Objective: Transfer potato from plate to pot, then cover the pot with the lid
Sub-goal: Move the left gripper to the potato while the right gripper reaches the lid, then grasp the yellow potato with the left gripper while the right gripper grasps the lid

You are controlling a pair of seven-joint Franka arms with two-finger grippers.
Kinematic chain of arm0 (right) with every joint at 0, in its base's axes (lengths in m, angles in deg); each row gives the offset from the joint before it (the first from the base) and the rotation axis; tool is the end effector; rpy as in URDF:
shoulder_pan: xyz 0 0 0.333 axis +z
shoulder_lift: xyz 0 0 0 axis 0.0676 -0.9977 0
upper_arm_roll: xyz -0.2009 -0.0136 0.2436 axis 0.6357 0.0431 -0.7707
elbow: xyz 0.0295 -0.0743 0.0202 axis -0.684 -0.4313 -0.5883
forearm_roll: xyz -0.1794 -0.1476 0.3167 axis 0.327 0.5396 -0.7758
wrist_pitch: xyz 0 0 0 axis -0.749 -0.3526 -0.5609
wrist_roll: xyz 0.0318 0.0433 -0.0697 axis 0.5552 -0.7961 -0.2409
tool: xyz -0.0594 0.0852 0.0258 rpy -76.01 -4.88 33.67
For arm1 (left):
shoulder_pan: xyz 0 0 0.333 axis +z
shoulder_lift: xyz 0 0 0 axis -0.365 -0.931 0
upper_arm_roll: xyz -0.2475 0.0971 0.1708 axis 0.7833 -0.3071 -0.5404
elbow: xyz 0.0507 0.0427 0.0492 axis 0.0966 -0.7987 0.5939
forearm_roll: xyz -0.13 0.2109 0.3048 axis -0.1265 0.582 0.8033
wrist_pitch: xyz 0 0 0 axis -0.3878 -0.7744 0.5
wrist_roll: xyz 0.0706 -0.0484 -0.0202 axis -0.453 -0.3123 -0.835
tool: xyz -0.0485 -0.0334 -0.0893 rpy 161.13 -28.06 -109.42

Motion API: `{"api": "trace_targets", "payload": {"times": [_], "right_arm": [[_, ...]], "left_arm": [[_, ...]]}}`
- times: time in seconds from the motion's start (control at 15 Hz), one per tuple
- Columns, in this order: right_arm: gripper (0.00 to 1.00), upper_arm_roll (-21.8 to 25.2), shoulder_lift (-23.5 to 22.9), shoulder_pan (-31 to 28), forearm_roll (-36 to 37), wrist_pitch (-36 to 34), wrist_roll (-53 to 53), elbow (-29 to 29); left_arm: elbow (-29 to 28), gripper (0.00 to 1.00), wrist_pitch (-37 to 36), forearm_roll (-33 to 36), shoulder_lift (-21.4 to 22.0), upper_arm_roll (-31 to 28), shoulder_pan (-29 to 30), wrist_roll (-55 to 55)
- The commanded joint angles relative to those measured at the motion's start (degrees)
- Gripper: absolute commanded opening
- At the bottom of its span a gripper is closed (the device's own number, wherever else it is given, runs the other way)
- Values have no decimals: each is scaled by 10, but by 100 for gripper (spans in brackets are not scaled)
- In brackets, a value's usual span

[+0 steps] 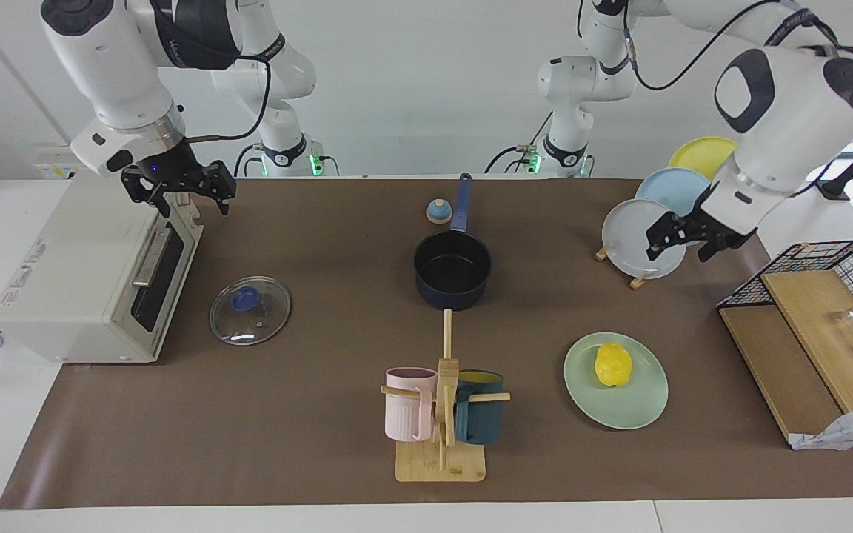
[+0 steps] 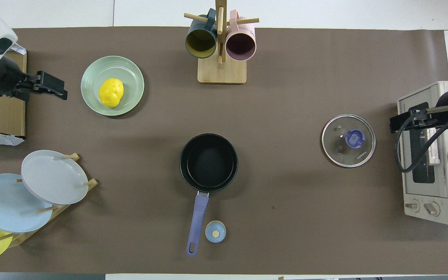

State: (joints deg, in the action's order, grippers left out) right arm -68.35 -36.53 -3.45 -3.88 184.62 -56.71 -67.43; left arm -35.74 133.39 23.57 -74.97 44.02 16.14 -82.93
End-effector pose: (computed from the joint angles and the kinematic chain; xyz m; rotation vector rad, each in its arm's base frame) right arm 0.5450 0.0096 0.5713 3.1005 0.1270 -0.0074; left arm 0.6481 -0.0597 0.5274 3.0576 -0.1150 -0.0567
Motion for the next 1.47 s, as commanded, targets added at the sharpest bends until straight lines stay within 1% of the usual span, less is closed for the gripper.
{"api": "trace_targets", "payload": {"times": [0.0, 0.07, 0.2, 0.33, 0.47, 0.6, 0.67, 0.93, 1.07, 1.2, 1.27, 1.33, 1.4], "right_arm": [[100, -3, 56, -1, -10, 124, 39, -143], [100, -5, 49, 5, -9, 154, 41, -158], [100, -4, 9, 17, -9, 200, 41, -165], [100, -4, -29, 6, -10, 232, 42, -170], [100, -5, -46, -5, -10, 267, 45, -191], [100, -5, -60, -9, -10, 324, 45, -225], [100, -5, -57, -9, -10, 346, 44, -243], [100, -4, -56, -11, -10, 378, 45, -271], [100, -4, -56, -9, -10, 388, 42, -278], [100, -4, -56, -3, -10, 419, 41, -296], [100, -4, -63, -9, -10, 427, 44, -298], [100, -4, -74, -15, -10, 429, 46, -298], [100, -4, -75, -18, -10, 428, 46, -298]], "left_arm": [[63, 100, 65, -7, -98, -2, -6, -5], [64, 100, 88, -6, -121, -2, -18, -4], [63, 100, 125, -2, -159, -3, -38, -4], [52, 100, 152, 12, -171, -3, -44, 0], [50, 100, 167, 39, -186, -2, -45, 21], [38, 100, 188, 42, -186, -2, -44, 29], [34, 100, 196, 41, -186, -2, -46, 35], [-21, 100, 243, 40, -175, -2, -48, 36], [-32, 100, 243, 40, -169, -2, -47, 45], [-41, 100, 246, 39, -165, -2, -48, 47], [-42, 100, 245, 39, -164, -2, -48, 47], [-42, 96, 247, 39, -164, -3, -49, 46], [-43, 72, 246, 39, -164, -2, -48, 47]]}}
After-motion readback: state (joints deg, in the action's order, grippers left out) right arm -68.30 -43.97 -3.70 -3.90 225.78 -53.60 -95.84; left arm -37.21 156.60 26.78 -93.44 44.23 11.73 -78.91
